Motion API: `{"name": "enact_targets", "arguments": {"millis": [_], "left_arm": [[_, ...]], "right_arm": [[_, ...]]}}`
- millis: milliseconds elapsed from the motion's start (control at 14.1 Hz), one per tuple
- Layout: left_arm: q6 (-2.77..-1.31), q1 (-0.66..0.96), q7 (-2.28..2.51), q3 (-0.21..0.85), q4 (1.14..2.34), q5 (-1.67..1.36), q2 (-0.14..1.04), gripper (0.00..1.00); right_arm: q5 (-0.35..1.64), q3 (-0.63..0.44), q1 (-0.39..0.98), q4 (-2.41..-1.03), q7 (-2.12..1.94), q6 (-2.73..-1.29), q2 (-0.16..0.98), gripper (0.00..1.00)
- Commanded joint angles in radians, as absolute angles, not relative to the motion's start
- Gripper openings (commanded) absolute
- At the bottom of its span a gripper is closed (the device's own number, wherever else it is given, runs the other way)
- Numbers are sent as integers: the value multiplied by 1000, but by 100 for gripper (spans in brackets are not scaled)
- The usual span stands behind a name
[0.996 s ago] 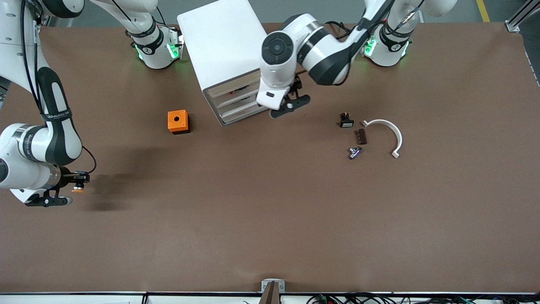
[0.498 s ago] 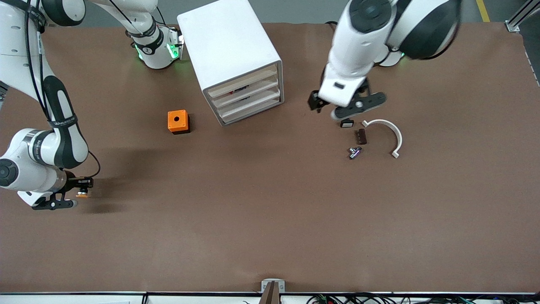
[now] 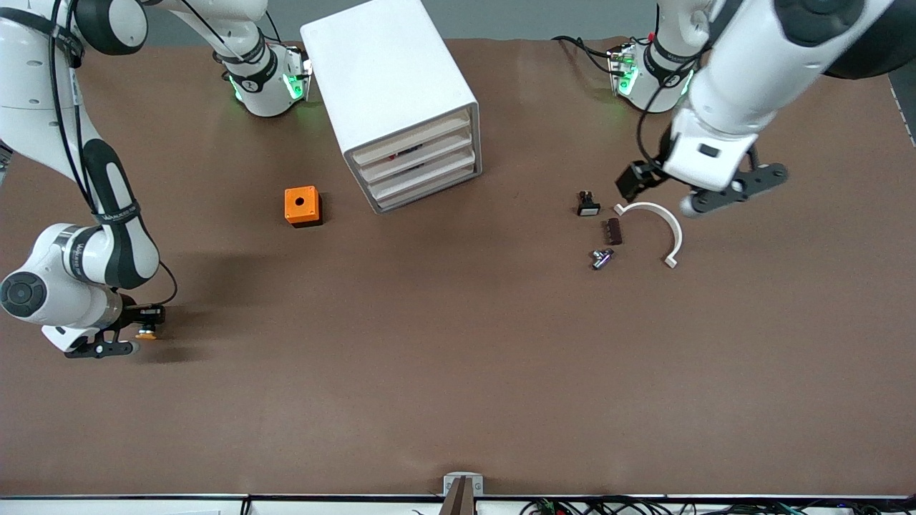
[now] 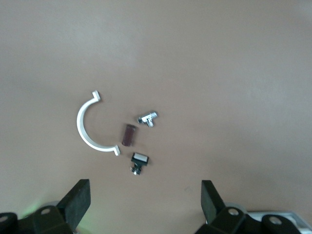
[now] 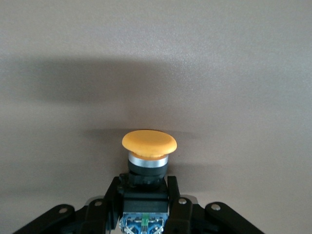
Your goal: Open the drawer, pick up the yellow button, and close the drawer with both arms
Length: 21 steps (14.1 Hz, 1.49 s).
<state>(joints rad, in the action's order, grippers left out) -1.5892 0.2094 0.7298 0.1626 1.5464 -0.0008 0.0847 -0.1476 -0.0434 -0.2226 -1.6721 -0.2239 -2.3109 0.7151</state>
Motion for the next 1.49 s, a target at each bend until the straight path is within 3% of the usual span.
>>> {"name": "enact_targets", "arguments": {"millis": [0, 71, 142, 213, 569, 925, 1423], "left_arm": [[-1574, 178, 657, 172, 1485, 17, 104, 100], [-1574, 178, 652, 172, 1482, 17, 107, 100], [-1572, 175, 652, 172, 1482, 17, 109, 100], [-1569, 166, 650, 170, 1480, 15, 109, 100], [-1488, 37, 531, 167, 1456, -14, 95, 100], [-1485, 25, 275, 153, 1498, -23, 26, 100], [-1496, -12, 52, 144, 1621, -6, -57, 100]], "right_arm": [[-166, -26, -244, -1677, -210, -2333, 721, 24], [-166, -25, -244, -1677, -210, -2333, 721, 31], [-166, -25, -244, -1675, -210, -2333, 721, 59], [-166, -25, -244, -1675, -210, -2333, 721, 98], [-164, -25, -235, -1674, -207, -2318, 693, 100], [-161, -18, -227, -1671, -199, -2237, 646, 100], [-146, -14, -128, -1675, 24, -1901, 442, 100]]}}
